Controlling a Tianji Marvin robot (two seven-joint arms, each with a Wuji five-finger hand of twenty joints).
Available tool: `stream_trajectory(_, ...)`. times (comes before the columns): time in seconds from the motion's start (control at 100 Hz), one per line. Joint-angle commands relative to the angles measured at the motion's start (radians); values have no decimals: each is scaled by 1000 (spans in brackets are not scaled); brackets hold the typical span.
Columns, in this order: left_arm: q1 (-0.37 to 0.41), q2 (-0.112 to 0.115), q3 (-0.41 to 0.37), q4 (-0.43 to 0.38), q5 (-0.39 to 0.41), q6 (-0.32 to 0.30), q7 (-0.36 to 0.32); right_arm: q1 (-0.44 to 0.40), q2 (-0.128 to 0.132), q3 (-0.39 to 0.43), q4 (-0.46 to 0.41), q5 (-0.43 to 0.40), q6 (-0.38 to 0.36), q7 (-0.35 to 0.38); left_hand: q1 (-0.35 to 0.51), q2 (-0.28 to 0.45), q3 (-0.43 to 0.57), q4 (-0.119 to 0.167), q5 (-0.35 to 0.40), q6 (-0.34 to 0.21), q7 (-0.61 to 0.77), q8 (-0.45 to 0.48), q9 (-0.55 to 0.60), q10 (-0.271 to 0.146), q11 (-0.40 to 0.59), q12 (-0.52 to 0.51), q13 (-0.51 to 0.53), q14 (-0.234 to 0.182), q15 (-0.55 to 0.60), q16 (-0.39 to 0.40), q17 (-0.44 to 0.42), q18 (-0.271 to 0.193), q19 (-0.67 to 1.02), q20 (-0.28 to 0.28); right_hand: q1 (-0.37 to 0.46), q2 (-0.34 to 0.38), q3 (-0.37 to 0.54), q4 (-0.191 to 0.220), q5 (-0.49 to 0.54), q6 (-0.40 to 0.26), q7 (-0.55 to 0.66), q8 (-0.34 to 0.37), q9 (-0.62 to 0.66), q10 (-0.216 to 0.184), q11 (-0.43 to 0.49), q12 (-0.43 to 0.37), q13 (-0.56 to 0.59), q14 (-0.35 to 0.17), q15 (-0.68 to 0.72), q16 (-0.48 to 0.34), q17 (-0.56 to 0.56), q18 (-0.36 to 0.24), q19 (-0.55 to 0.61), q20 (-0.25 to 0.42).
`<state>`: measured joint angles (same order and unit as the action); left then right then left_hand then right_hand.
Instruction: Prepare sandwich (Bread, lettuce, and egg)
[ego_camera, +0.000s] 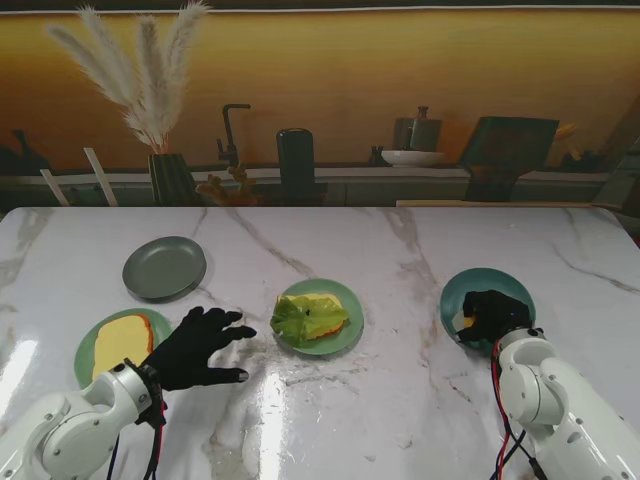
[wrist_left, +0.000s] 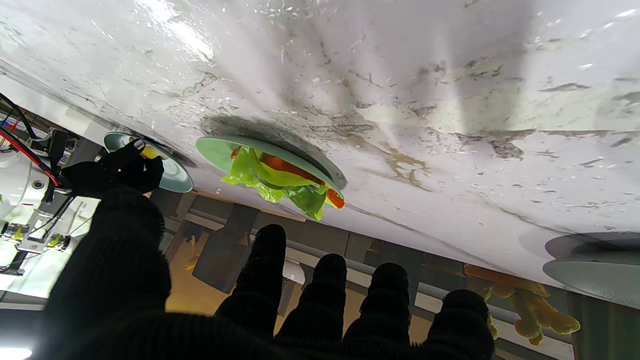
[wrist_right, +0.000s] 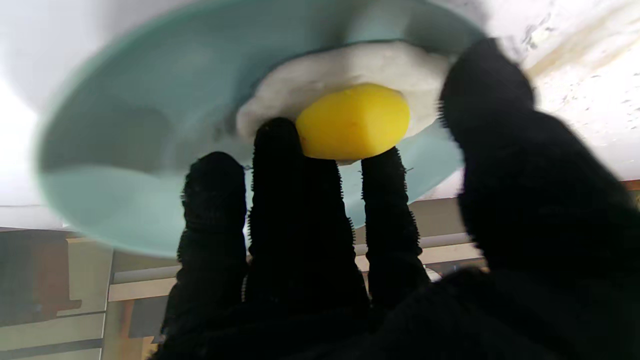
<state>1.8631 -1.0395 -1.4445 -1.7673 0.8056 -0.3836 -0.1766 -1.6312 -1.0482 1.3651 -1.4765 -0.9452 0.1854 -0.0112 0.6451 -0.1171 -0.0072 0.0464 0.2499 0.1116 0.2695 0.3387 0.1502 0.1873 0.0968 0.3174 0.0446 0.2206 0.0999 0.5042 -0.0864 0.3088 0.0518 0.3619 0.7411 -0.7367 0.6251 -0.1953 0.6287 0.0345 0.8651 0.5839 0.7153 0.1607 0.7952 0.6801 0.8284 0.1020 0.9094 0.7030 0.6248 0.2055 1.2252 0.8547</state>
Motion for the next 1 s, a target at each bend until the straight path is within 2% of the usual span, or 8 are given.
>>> stream_trajectory(0.0,0,-1,1,-2,-5,11,-4,-14,-19,-4,37,4,3,-6,32,12,-2,-7,-7,-14,11,6,-13,1,2,10,-14,-21,15,4,-4,16,0,4,243,-30,223,61,45,-55,111,21,68,-25,21,20,62,-12,23,21,44,-17,35,26)
stream_trajectory(0.11,-2,-1,2,-2,-5,9,-3,-12,-20,0,43,5,-14,-24,34,13,-1,-6,-3,-12,13,7,-12,2,3,10,-14,-20,15,4,-4,15,0,5,252,-32,244,63,73,-83,131,1,101,-28,15,24,91,-9,29,18,78,-18,33,33)
stream_trajectory(0.45,-3,-2,2,1,-5,4,3,-14,-26,17,38,14,-55,-65,39,12,-1,-5,7,-10,21,11,-10,2,8,9,-14,-21,16,4,-4,14,1,8,245,-50,283,72,107,-104,130,-20,121,-13,17,30,122,-3,51,26,124,-17,29,55)
stream_trajectory(0.67,-3,-3,0,2,-7,4,7,-18,-29,26,27,28,-66,-72,41,12,-1,-4,14,-8,30,16,-9,2,11,9,-13,-21,17,5,-4,14,2,9,223,-70,362,91,117,-106,123,9,110,-3,47,62,126,-12,91,57,142,-18,33,92)
stream_trajectory(0.9,-4,-2,2,1,-12,6,3,-18,-32,30,26,49,-78,-77,46,11,0,-4,33,-1,44,24,-7,4,15,9,-14,-22,18,6,-4,13,3,11,190,-79,473,137,107,-92,118,94,87,-2,83,137,134,-39,151,84,166,-29,50,135)
stream_trajectory(0.99,-5,-2,3,2,-12,5,3,-17,-33,31,26,52,-83,-79,49,11,1,-4,44,3,51,28,-7,3,16,9,-14,-23,18,6,-4,12,4,12,186,-86,490,143,107,-95,114,106,84,-5,87,147,143,-45,159,81,180,-32,57,142)
